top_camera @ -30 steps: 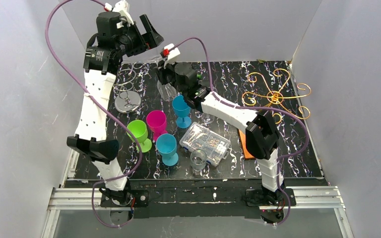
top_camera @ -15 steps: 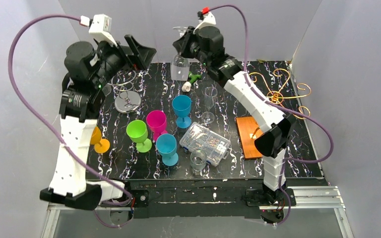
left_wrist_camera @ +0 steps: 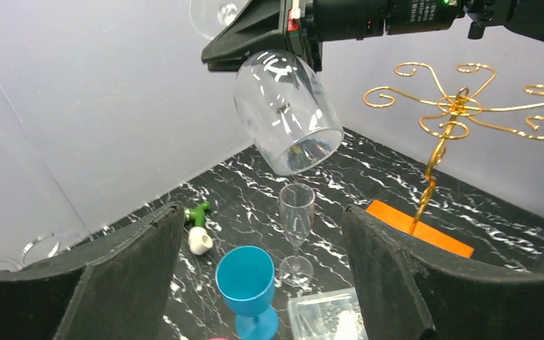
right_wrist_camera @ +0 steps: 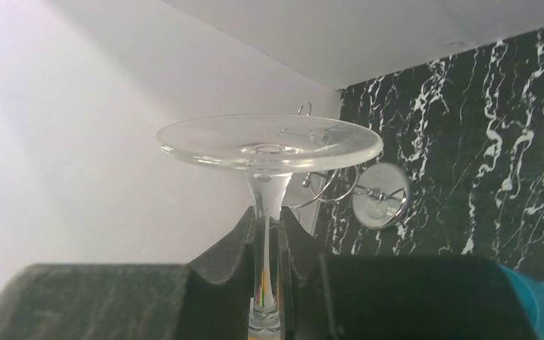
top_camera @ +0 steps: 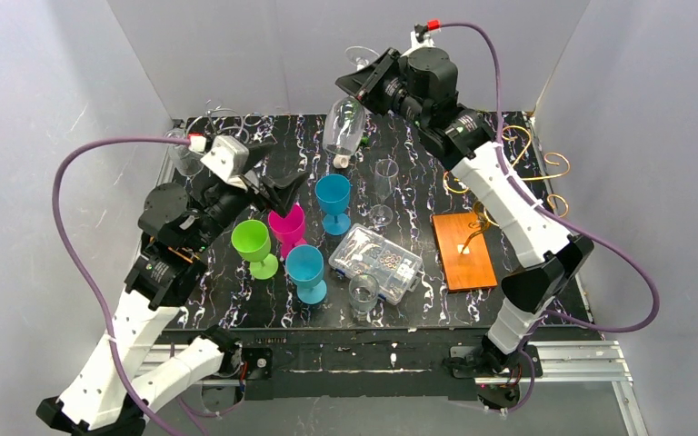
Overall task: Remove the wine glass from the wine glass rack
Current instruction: Place the wine glass at the center of the board.
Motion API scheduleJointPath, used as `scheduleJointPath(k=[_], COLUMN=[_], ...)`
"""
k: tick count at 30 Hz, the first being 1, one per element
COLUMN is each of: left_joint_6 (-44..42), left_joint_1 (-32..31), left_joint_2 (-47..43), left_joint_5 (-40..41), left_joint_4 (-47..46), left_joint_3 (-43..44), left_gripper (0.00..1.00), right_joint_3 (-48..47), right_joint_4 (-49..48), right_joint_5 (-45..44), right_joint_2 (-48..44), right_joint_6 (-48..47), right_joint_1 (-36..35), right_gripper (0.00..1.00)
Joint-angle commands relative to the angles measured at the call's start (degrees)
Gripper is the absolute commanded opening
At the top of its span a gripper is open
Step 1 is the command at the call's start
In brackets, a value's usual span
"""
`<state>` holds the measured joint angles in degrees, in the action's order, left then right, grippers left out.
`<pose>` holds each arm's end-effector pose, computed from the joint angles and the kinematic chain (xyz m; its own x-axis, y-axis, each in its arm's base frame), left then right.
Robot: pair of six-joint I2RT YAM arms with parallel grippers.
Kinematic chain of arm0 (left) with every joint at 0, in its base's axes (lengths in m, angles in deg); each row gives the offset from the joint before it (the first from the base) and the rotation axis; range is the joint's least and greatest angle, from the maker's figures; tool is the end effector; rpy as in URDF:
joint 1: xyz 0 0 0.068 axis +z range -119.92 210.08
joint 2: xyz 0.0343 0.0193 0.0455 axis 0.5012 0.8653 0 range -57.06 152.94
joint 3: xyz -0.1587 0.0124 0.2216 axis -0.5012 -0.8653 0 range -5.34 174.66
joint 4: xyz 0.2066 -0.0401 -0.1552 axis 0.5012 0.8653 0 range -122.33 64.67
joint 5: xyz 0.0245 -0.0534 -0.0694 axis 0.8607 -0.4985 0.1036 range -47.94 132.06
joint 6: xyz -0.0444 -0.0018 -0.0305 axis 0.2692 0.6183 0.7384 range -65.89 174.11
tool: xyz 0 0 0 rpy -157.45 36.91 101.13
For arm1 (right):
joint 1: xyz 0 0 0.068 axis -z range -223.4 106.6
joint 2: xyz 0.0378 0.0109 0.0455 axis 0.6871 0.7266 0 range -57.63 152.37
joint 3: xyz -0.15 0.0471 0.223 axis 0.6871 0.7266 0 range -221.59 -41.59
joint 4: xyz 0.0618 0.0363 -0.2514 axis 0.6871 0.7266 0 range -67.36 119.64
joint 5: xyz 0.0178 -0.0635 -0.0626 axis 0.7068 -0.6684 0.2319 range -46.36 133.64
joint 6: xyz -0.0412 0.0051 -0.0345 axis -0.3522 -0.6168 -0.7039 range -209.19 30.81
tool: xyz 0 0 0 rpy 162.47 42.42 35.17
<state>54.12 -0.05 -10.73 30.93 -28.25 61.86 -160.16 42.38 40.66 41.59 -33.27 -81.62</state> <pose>0.1259 -0.0810 0.4793 0.2497 -0.1450 -0.9574 0.6524 0.7558 0.0557 0.3022 0.2356 0.5111 -0.4809 0.6741 -0.5606 -0.3187 0.4613 0.8280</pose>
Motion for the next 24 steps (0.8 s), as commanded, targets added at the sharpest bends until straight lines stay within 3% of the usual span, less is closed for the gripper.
scheduleJointPath(k=[1,7,10,13,24], left_joint_6=[-7.36,-9.79,-12.09,-13.31,-16.39], left_joint_1=[-4.39,-8.24,-8.61,-8.63,-8.63], left_joint_2=[0.52,1.47,2.53,3.08,6.09], left_joint_5=[4.91,8.59,9.2,12.92,13.12], left_joint_4=[-9.45,-18.89,-22.19,-25.56,-27.21], left_joint_3=[-2.49,-6.27,-7.41,-8.25,-7.6], left_gripper=[0.77,0.73,0.65,0.64,0.64], right_joint_3=[4.13,10.8,11.64,11.31,13.39], right_joint_4=[-7.29,-13.78,-15.3,-15.61,-18.24], right_joint_5=[-2.54,-6.21,-7.46,-7.89,-8.52], right_joint_2=[-3.83,-6.52,-6.8,-6.71,-7.11], right_joint_6=[10.45,18.49,20.36,20.96,22.78], right_joint_1=[0.51,0.51,0.51,0.47,0.51], right_gripper=[0.01,0.01,0.01,0.01,0.01])
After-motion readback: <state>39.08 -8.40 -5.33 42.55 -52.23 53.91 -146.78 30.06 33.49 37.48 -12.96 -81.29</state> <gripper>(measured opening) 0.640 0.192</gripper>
